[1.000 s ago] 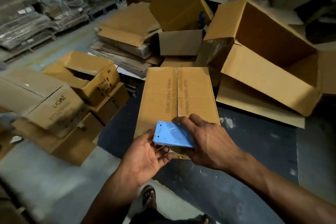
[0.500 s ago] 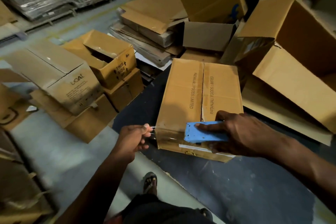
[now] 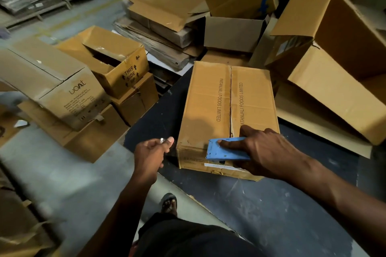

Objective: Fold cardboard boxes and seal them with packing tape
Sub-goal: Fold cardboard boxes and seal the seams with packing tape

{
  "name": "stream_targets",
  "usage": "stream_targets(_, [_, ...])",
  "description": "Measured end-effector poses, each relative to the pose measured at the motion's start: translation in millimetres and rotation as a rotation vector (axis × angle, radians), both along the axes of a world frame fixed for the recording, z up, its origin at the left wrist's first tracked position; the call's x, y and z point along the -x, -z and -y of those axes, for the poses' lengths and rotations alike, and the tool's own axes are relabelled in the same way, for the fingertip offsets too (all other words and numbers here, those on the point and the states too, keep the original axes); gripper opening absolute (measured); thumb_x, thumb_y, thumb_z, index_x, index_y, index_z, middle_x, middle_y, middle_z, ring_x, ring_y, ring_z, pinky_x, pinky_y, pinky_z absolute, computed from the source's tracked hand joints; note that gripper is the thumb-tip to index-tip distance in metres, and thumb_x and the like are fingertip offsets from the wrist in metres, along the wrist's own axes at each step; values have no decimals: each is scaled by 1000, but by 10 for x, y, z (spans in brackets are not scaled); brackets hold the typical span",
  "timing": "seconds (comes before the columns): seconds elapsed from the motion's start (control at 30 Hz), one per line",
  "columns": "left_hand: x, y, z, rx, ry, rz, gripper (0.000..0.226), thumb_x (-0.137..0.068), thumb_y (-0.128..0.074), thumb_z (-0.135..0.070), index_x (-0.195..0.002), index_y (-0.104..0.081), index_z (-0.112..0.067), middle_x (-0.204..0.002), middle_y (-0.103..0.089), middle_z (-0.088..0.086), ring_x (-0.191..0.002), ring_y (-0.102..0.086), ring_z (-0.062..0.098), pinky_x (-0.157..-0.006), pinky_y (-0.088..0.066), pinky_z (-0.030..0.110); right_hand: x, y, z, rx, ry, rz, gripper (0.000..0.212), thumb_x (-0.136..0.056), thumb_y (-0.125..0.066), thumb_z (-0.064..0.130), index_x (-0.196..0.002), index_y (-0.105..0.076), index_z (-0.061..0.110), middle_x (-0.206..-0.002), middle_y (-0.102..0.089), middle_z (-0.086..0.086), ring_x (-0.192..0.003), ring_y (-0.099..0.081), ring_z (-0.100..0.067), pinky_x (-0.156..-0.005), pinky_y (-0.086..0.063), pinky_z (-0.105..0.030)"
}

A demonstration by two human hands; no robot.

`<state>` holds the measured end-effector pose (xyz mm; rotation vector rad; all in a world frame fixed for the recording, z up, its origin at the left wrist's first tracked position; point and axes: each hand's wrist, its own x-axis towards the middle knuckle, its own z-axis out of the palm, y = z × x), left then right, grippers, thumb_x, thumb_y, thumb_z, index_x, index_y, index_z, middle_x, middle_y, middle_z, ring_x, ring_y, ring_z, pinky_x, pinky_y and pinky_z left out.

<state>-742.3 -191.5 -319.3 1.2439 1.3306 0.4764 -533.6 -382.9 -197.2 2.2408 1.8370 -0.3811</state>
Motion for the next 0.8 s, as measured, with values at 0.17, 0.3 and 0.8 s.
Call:
stream_targets(0.17, [-14, 166, 26, 84, -13, 30, 24, -89, -80, -32, -88, -75, -8, -68, -64, -2, -54, -46, 10, -47, -34, 26, 46, 35, -125, 0, 22, 5, 64, -101, -48, 60, -159, -20, 51, -120, -46, 1, -88, -47, -14, -79, -37, -31])
stream_targets(0.3, [-30, 251, 13, 140, -5, 28, 21, -90, -79, -35, -93, -77, -14, -80, -70, 1, -58, -47, 11, -47, -36, 25, 29, 73, -185, 36, -13, 31, 66, -101, -50, 58, -158, -19, 51, -121, -47, 0, -102, -60, -20, -89, -48, -35])
stream_targets(0.8, [-4, 361, -100, 522, 74, 175, 36, -79, -83, -45, -90, -72, -12, -70, -63, -4, -51, -35, 7, -43, -19, 23, 177, 46, -412, 136, -90, 153, 62, -98, -56, 55, -154, -31, 47, -120, -49, -1, -104, -64, -23, -89, -51, -39])
